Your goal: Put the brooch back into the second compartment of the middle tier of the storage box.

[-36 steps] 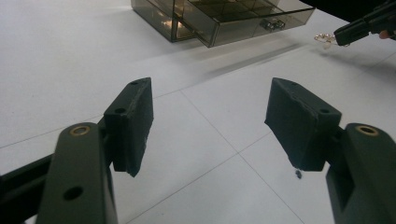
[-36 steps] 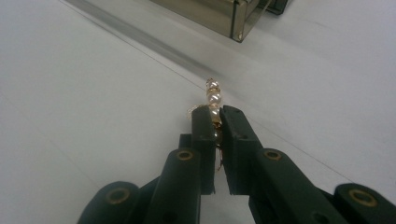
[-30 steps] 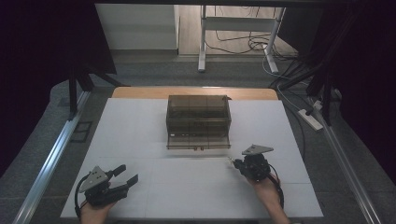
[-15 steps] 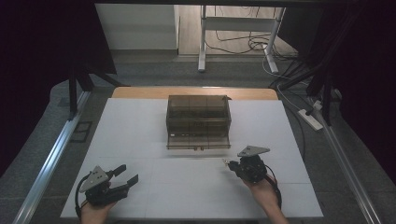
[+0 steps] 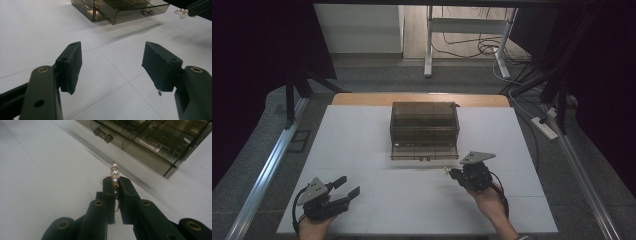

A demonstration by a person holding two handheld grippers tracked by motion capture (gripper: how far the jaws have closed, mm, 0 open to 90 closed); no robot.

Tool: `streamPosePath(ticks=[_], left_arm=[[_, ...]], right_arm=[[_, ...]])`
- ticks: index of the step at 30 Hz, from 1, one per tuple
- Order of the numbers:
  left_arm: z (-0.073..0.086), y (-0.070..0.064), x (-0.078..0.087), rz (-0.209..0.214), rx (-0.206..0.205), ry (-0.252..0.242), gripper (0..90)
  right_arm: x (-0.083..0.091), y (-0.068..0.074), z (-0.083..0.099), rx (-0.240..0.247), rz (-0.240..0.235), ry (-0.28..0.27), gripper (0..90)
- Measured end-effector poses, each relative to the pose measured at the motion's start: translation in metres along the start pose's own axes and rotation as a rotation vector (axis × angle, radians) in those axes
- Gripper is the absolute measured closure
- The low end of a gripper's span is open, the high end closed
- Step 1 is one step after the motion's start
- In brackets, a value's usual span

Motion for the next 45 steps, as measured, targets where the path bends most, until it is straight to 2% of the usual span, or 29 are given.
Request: streamPosePath(ticks=[13,29,45], left_arm=[[0.000,0.000,0.000,0.002,-0.001,0.000,33.4],[0.000,0.000,0.000,0.003,-0.003,0.001,33.4],[0.000,0.001,0.000,0.004,-0.001,0.003,33.4]], right_arm=[[-0.010,-0.002,-0.032,0.024,-0.006,0.014,83.6],[-0.027,-0.012,-0.053,0.022,0.011,0.027,83.6],[-0.048,-0.023,-0.071,-0.003,0.039,0.034,83.5]])
Point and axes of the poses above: each handheld gripper's, and its own axes: x roughly backward along the jaws, z roughly out of its underside, y roughly to its left, the point moved 1 cm from there along -x, roughly forward along the jaws, and after that the axes turned 14 degrees about -z, right-handed, at the moved point
